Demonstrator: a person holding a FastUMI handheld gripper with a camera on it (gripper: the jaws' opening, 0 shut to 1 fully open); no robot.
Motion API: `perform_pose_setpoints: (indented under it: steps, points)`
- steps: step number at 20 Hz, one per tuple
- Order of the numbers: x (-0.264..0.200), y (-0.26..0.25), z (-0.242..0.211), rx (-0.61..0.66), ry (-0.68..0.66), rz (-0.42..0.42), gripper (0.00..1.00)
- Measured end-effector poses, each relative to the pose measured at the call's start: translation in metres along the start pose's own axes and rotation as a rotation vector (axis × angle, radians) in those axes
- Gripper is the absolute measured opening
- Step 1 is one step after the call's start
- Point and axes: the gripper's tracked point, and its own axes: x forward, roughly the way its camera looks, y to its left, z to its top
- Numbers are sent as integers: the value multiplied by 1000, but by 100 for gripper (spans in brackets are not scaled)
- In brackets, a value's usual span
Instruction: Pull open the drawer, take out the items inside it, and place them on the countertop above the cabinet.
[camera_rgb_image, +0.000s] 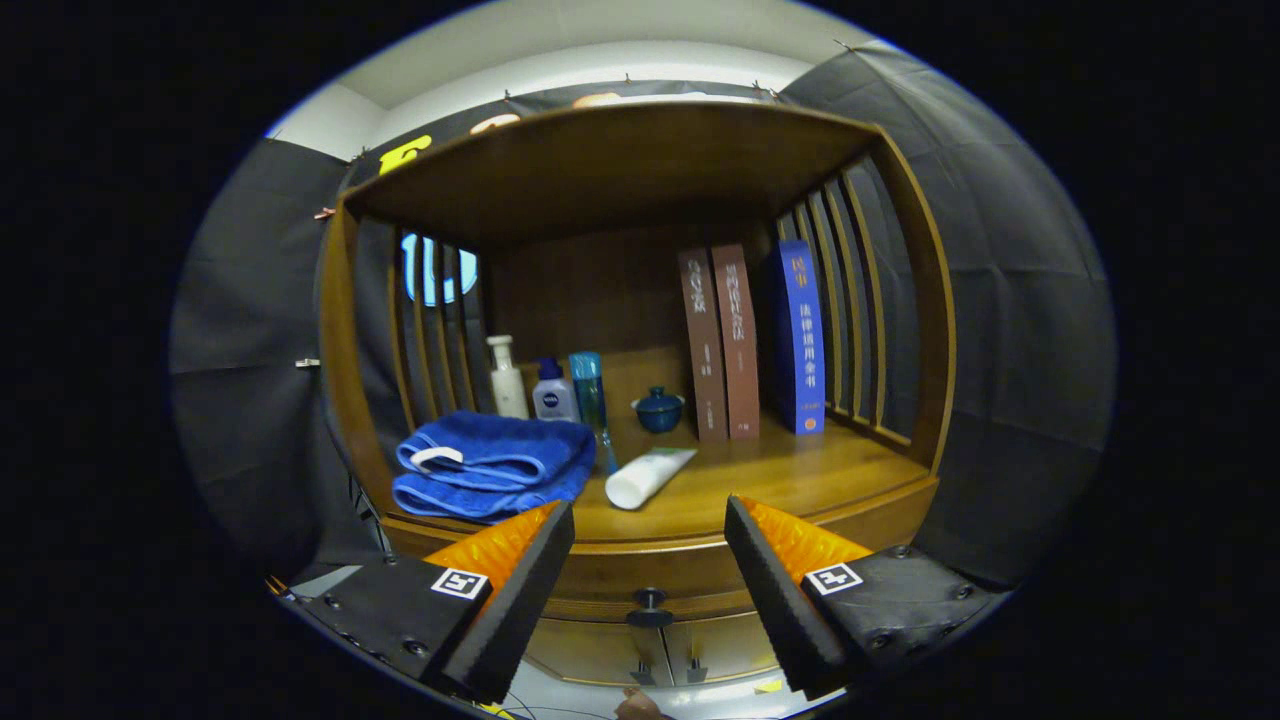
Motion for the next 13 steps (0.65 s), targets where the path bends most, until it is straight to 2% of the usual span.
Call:
perform_pose_setpoints:
  steps: [7,13]
  points:
    - [-74,24,78,-39,-94,33,99]
    - [-113,25,89,-57,-87,32,99]
